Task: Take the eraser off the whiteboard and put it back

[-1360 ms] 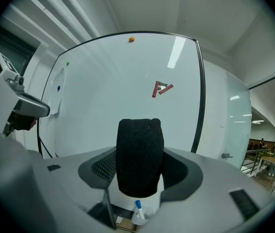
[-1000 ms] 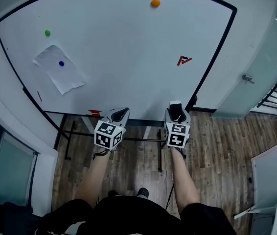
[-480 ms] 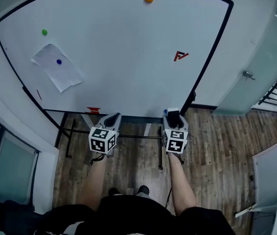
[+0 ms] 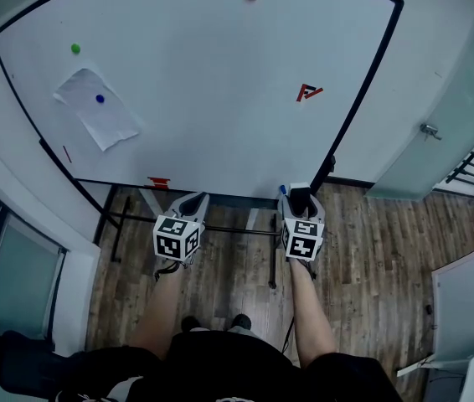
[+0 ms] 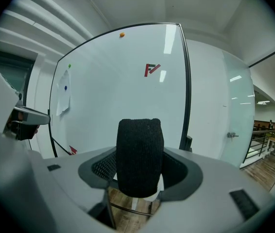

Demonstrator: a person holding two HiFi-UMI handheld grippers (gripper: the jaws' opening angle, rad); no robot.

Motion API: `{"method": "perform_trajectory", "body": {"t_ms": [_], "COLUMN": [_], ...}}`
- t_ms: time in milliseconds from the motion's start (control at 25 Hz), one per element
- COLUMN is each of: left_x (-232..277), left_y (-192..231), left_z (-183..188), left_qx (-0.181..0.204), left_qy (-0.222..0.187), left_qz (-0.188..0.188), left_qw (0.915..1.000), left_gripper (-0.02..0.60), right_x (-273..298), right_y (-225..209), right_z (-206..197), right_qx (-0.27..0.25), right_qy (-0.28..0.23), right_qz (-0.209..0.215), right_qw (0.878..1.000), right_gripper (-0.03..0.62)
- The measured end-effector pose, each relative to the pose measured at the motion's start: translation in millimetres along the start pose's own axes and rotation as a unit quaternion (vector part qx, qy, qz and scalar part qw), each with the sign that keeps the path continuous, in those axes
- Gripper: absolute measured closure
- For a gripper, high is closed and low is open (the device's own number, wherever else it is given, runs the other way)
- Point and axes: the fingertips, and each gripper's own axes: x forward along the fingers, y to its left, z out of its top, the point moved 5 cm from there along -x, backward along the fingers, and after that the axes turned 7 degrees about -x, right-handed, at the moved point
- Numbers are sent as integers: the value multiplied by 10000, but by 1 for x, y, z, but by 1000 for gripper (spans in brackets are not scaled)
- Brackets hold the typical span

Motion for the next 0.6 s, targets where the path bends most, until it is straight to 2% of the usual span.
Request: {"method": "perform_trajectory", "body": {"t_ms": [600], "left_x": [22], "left_y": [-28], "left_z": [-13], "left_qx": [-191], "left_qy": [-145], "left_qz": [286], "left_qw": [9993], "left_gripper": [563], "right_x": [13], "right_y": [-31], "right_z": [-24], "right_qx": [-60], "right_qy": [86], "right_qz": [274], "right_qw": [9996], "right_gripper": [330]}}
